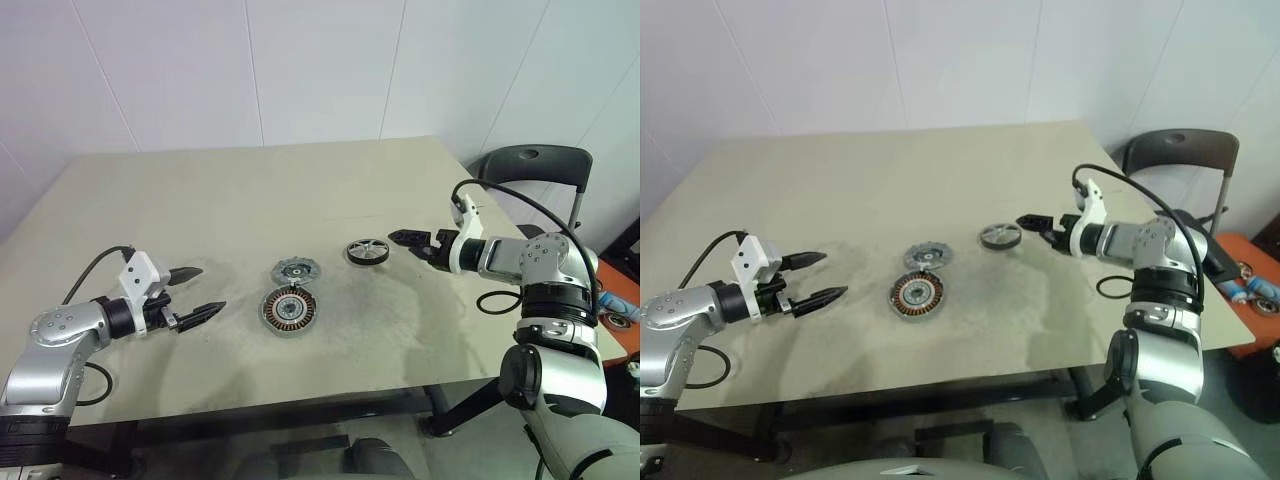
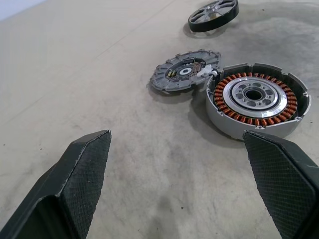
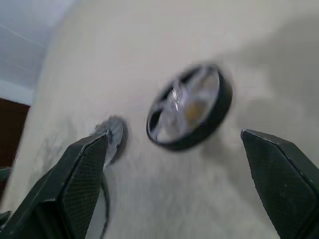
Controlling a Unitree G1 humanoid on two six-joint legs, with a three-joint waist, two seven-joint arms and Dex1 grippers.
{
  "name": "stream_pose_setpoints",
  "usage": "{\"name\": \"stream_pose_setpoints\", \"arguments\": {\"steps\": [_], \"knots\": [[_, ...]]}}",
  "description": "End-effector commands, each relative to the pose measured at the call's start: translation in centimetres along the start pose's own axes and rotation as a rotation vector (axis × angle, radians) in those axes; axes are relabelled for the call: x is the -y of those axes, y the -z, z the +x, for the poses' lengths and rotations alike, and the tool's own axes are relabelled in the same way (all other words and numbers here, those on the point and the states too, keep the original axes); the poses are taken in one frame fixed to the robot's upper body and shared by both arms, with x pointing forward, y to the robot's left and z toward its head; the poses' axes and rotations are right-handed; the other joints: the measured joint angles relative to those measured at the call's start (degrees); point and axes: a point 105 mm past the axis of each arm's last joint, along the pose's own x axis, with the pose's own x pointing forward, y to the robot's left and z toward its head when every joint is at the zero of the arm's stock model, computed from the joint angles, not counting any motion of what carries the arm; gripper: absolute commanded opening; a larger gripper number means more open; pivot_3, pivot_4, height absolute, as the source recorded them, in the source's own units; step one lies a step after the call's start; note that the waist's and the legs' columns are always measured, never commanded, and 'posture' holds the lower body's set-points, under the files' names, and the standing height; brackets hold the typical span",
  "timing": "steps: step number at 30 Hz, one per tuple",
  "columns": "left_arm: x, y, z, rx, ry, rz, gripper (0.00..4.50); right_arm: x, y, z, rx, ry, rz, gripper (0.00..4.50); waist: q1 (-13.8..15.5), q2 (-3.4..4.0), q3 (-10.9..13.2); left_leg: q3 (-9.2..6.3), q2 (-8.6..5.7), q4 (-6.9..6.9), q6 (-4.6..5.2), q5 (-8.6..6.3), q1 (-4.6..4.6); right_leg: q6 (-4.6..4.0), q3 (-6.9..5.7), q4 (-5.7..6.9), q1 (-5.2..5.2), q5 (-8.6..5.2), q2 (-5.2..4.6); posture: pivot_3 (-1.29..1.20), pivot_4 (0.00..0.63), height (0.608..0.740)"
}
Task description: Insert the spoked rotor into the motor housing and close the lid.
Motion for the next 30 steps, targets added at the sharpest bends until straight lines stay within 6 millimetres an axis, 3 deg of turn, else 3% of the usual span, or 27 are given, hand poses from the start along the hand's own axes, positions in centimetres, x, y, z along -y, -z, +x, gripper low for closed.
{"name": "stream_pose_setpoints", "arguments": {"steps": [1,9,15,28,30], "knots": [[0.0,-1.1,-0.2,0.046,0.005,0.025,4.5,-1.1,-0.7,0.5,0.007,-0.024,0.065,4.45,0.01,0.01,0.01,-0.01,0.0,0.0,0.0,0.0,0.0,0.0,0.0,0.0,0.0,0.0,0.0,0.0,0.0,0.74],[0.2,-1.2,-0.3,0.052,0.021,0.025,4.5,-1.4,0.0,2.6,0.01,-0.051,0.196,4.45,-0.05,0.01,0.01,-0.01,0.0,-0.02,0.0,0.0,-0.03,0.0,0.0,-0.04,0.0,0.0,0.02,0.0,0.0,0.74],[0.2,-1.4,-0.4,0.05,0.023,0.031,4.5,-0.1,-0.3,4.1,0.09,0.008,0.322,4.45,-0.2,0.01,0.01,-0.01,0.0,-0.03,0.0,0.0,-0.03,0.01,-0.01,-0.06,0.0,0.0,0.02,0.0,0.0,0.74],[0.0,-1.2,-0.5,0.044,0.021,0.031,4.5,0.2,0.0,5.5,0.117,0.037,0.394,4.45,-1.53,0.0,0.0,-0.02,0.01,-0.04,0.01,0.0,0.01,0.02,0.01,-0.08,0.06,0.01,0.04,0.0,0.0,0.74],[0.0,-1.2,-0.5,0.044,0.021,0.032,4.5,0.1,0.2,5.6,0.112,0.034,0.396,4.07,-1.53,0.0,0.0,-0.02,0.02,-0.04,0.0,0.0,0.03,0.02,0.01,-0.08,0.09,0.01,0.06,0.0,0.0,0.74]]}}
